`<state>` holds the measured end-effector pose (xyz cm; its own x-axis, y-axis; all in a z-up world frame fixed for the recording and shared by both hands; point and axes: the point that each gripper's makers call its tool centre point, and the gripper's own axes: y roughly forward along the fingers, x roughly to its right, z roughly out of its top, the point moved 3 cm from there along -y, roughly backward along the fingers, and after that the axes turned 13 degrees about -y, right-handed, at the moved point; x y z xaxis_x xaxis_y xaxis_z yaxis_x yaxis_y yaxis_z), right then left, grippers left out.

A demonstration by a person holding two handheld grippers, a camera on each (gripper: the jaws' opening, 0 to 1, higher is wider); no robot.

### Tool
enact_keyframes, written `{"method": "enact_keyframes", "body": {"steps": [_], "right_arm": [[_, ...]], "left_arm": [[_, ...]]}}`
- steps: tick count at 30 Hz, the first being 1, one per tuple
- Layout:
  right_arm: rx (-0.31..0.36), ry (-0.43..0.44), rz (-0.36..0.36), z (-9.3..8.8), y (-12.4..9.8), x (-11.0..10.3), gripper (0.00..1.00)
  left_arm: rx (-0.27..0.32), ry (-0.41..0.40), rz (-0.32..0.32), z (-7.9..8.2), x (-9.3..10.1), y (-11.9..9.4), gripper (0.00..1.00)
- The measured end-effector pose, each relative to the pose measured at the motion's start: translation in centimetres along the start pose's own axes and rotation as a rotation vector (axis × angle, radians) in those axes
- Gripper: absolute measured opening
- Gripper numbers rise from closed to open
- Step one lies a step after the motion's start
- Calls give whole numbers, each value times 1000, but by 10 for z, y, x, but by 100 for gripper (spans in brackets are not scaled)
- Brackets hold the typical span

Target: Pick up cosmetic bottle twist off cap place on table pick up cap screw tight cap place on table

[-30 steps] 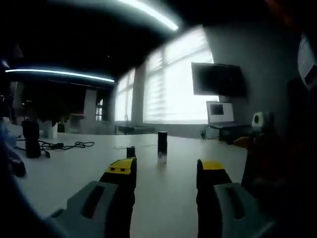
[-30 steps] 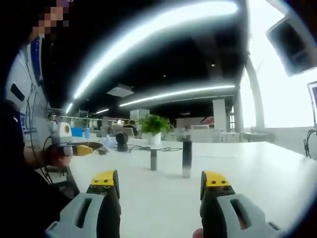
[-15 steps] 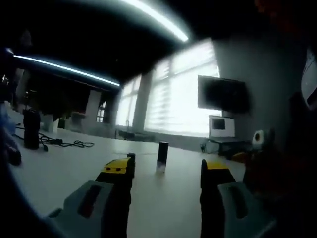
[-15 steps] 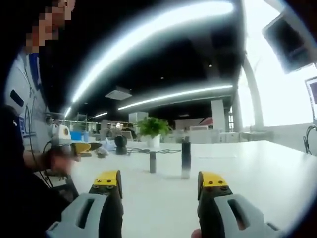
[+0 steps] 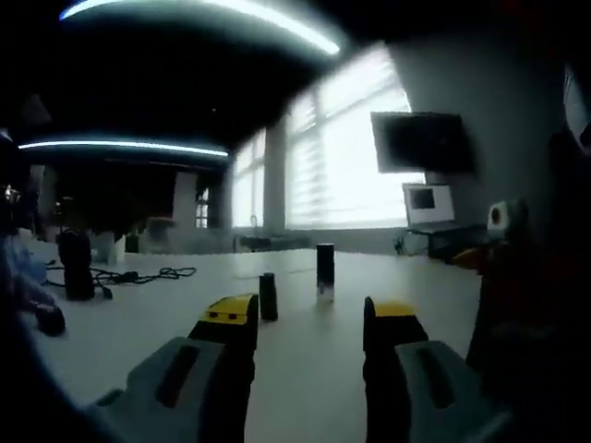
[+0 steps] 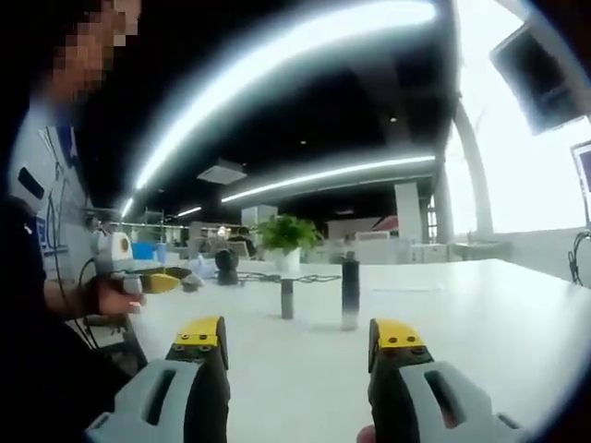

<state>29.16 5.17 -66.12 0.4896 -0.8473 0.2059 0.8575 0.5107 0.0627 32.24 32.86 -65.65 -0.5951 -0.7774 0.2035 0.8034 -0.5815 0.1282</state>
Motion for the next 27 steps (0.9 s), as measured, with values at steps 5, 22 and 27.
{"method": "enact_keyframes", "body": {"steps": [5, 22, 27], "right_arm": [[7, 21, -6, 0, 2, 0, 55], [-26, 49, 16, -16, 23, 0, 55], [14, 28, 14, -10, 33, 6, 55]], "left_arm": [[-54, -21, 6, -8, -1, 4, 30], [-92, -58, 32, -23, -24, 24, 31], [-96, -54, 35, -22, -30, 37, 31]]}}
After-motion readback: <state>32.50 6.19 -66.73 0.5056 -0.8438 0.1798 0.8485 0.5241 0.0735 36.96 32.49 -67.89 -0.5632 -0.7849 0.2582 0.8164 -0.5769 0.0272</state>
